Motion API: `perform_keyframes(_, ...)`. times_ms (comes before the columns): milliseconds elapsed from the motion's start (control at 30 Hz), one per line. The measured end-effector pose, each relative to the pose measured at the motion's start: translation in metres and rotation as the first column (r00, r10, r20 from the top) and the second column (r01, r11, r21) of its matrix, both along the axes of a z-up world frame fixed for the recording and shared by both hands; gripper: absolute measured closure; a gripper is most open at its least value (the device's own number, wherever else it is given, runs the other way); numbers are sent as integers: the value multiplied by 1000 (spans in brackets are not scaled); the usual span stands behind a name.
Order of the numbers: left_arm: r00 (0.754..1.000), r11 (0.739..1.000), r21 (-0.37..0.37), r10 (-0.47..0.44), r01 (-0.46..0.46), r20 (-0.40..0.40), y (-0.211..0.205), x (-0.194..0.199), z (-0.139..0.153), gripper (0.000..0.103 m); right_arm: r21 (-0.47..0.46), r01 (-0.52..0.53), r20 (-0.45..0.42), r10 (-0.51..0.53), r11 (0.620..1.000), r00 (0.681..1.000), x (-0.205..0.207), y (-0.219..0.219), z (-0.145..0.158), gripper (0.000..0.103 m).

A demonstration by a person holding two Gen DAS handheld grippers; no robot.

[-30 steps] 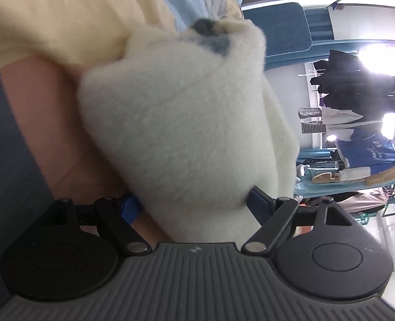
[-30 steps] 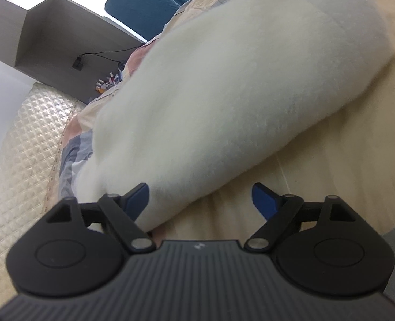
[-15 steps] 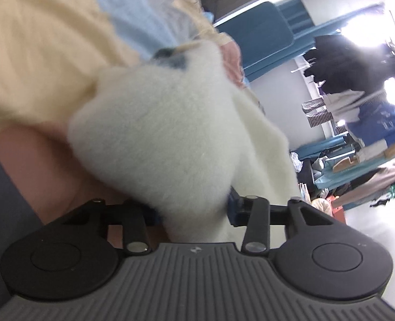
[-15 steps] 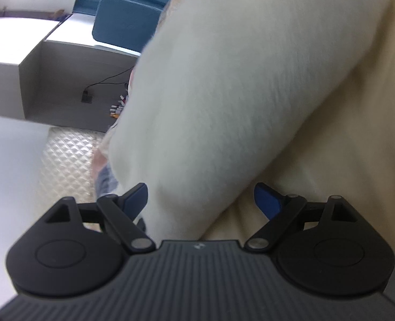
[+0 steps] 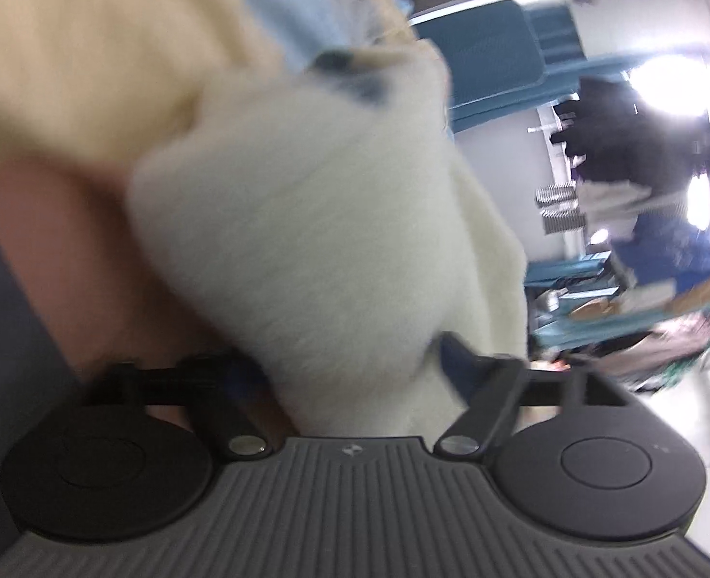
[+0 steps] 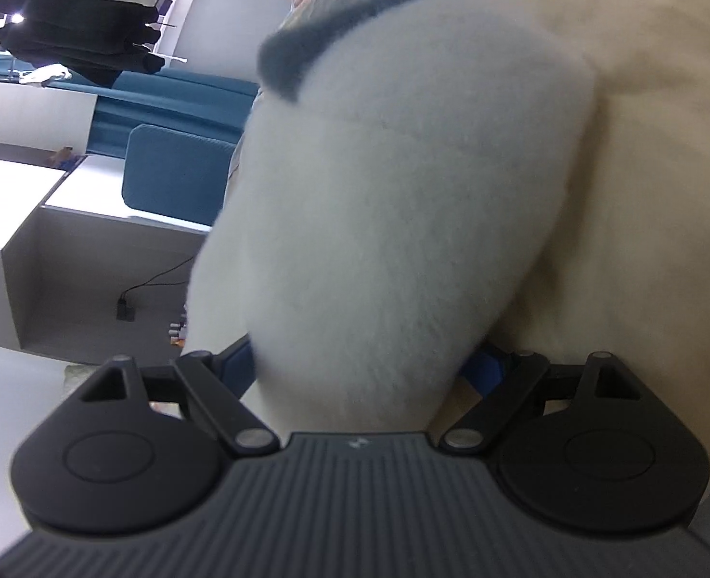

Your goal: Fold large clothes

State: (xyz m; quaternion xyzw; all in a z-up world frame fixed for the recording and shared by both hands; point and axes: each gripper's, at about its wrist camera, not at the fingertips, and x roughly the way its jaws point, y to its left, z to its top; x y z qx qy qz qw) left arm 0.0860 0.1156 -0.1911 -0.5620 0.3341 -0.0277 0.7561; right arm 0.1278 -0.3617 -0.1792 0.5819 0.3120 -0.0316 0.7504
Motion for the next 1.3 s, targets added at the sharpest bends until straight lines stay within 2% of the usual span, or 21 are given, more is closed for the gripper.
perform_keyframes(67,1000,999,-52,9,-9,-3,1,-2,-7,13,-19,8,-1,-8,1000,1000,-2,3,4,15)
perform_keyframes(167,999,996,-76,51,-50,10,7,2,-10,13,-19,20,10,-20,1000,1000,-2,0,3,15)
perform_keyframes(333,996,992,-91,87,-84,29,17,15,-16,13,-19,19,33,-18,1000,999,9,-4,-6,13)
perform_keyframes(400,996,994,-81,82,-79,38,16,20,-16,13,16,23,41,-24,1000,999,15,-5,-12,13)
perform_keyframes(500,994,996,-34,87,-85,62,15,27,-13,26,46,49,59,-52,998,997,24,-5,-18,12)
perform_keyframes(567,992,994,-26,104,-102,69,16,30,-10,42,29,55,80,-57,998,995,28,-3,-17,12)
perform_keyframes(667,991,995,32,88,-91,104,14,27,3,54,-25,49,136,-45,998,990,27,0,-12,30)
perform_keyframes(700,990,995,39,89,-94,110,12,24,7,55,-41,42,148,-36,998,988,25,0,-10,38)
perform_keyframes(800,987,993,82,76,-88,142,7,11,18,57,-52,37,178,-28,998,984,12,-4,-4,48)
perform_keyframes(900,983,992,94,73,-90,166,4,-3,26,57,-93,36,214,-15,995,977,-4,-4,9,50)
perform_keyframes(1033,983,996,42,74,-82,166,5,-22,34,57,-148,17,263,23,989,965,-22,-6,34,50)
perform_keyframes(1100,982,997,49,54,-64,182,3,-32,44,57,-163,13,287,34,987,957,-33,-10,49,50)
perform_keyframes(1300,960,996,86,-18,-6,279,-16,-54,97,57,-158,30,368,31,987,929,-65,-35,88,50)
